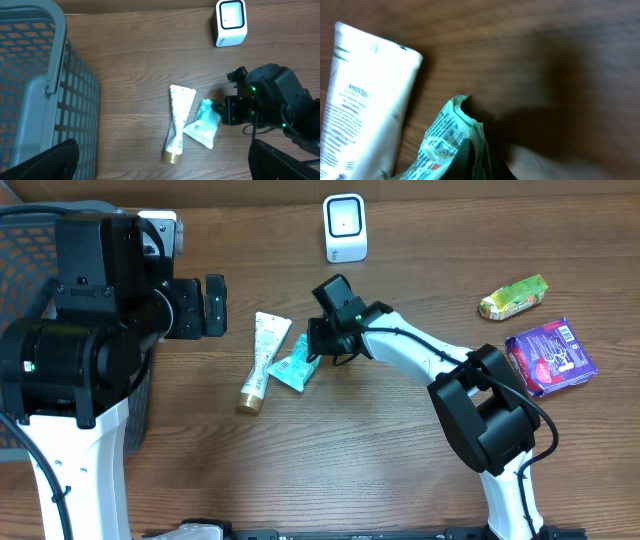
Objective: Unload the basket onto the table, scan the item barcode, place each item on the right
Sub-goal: 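Move the right gripper over the mint-green packet and nudge it right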
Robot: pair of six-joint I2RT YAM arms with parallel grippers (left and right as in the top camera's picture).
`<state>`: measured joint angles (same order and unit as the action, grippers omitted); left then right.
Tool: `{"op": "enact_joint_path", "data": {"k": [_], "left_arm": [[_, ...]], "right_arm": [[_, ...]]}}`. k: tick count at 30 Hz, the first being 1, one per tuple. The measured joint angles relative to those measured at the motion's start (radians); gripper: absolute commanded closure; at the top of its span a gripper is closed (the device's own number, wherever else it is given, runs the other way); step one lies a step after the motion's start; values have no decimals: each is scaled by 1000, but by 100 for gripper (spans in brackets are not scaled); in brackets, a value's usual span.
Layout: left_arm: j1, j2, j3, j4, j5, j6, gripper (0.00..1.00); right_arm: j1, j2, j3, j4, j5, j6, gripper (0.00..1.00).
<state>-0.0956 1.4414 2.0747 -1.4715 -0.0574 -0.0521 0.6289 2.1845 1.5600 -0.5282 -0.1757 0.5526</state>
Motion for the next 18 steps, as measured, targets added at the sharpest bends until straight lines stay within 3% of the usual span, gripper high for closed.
{"op": "enact_joint_path", "data": {"k": [2, 6, 7, 11, 18], "left_arm": [[0, 0, 0, 1, 0, 0, 0], [0, 0, 0, 0, 0, 0, 0], [0, 0, 0, 0, 0, 0, 0], [0, 0, 0, 0, 0, 0, 0], [0, 0, 0, 0, 0, 0, 0]], "right_arm": [[0, 0, 57, -134, 45, 19, 96], [-9, 0, 169, -425, 217, 110, 82], [-23, -1, 197, -509, 282, 158, 75], [-89, -1, 212, -556, 348, 206, 50], [-220, -2, 257, -647, 245, -40, 42]]}}
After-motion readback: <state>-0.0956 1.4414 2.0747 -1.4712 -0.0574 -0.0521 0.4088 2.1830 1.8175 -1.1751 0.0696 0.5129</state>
